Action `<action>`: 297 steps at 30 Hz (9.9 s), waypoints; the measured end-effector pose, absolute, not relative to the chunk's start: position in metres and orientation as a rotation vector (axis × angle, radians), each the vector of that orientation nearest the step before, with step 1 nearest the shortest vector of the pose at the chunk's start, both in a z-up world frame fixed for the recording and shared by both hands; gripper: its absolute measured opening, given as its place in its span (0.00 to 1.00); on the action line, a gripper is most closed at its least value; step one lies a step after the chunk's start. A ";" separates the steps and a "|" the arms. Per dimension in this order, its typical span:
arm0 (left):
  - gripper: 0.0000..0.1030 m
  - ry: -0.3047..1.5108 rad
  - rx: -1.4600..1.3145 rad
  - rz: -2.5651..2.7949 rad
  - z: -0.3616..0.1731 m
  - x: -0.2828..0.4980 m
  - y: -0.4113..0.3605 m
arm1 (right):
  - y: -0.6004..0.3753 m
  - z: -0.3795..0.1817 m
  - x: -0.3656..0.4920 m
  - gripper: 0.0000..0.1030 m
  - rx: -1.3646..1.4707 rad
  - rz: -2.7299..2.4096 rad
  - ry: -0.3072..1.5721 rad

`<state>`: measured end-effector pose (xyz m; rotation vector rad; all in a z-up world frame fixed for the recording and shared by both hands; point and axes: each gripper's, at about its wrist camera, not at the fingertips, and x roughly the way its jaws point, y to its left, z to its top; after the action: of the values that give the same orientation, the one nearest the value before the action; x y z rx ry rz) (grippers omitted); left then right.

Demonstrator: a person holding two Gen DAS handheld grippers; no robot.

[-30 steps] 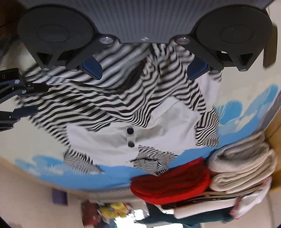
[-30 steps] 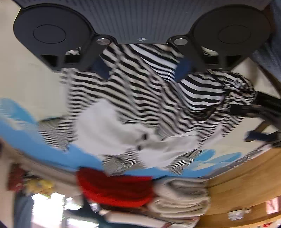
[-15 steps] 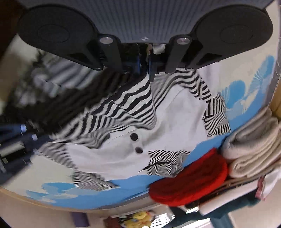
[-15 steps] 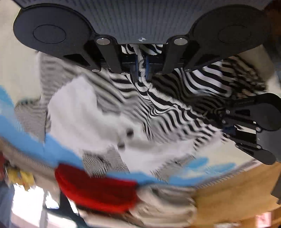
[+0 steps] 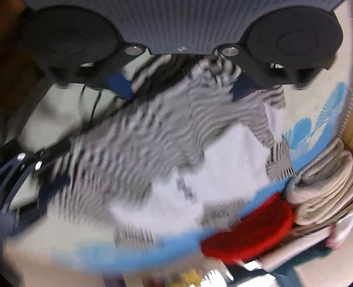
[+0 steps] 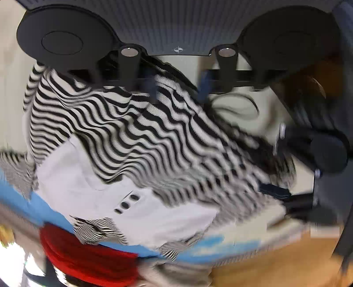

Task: Fold small clothes

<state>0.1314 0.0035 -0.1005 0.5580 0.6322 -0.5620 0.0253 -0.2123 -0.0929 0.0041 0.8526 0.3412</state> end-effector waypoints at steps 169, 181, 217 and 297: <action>1.00 0.942 0.488 0.567 -0.147 0.553 0.236 | -0.417 -0.062 0.238 0.74 0.375 -0.471 0.610; 1.00 0.900 -0.401 0.058 -0.076 0.341 0.086 | -0.479 -0.145 0.494 0.27 0.391 -0.536 0.831; 1.00 0.710 0.023 0.002 -0.049 0.194 0.034 | -0.219 -0.021 0.107 0.80 0.372 -0.163 0.585; 1.00 0.803 -0.838 0.351 -0.164 0.464 0.318 | -0.213 -0.102 0.203 0.79 0.107 -0.272 0.800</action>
<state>0.4643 0.3180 -0.1641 -0.8376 0.8033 0.3512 0.2029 -0.2128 -0.1022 0.1067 0.7996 -0.2723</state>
